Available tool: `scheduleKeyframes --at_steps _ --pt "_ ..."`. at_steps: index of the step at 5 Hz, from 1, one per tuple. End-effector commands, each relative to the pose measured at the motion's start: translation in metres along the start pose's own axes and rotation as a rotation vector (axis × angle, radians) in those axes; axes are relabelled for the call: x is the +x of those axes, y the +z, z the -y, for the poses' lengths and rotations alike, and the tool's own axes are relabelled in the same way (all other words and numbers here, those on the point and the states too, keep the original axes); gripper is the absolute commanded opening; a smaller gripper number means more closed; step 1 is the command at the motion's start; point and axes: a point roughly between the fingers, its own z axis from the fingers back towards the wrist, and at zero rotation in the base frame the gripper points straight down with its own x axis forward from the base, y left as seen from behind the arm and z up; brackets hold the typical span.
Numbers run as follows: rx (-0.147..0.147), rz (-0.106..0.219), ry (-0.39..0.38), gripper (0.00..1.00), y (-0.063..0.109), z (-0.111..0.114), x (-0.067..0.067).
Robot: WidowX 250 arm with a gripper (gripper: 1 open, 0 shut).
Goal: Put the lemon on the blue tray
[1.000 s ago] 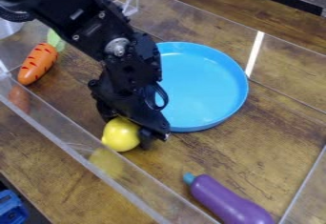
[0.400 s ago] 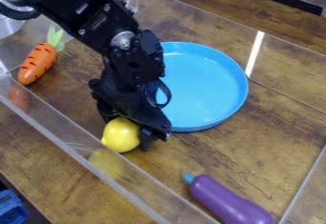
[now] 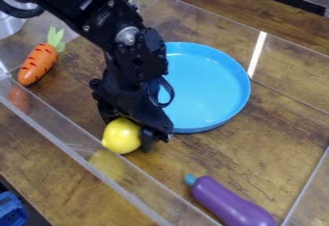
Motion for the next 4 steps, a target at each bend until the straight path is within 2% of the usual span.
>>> scheduleKeyframes --at_steps 1,4 --pt "-0.009 0.041 -0.013 0.0 0.015 0.004 0.009" --pt "-0.011 0.031 -0.016 0.0 0.028 0.004 0.014"
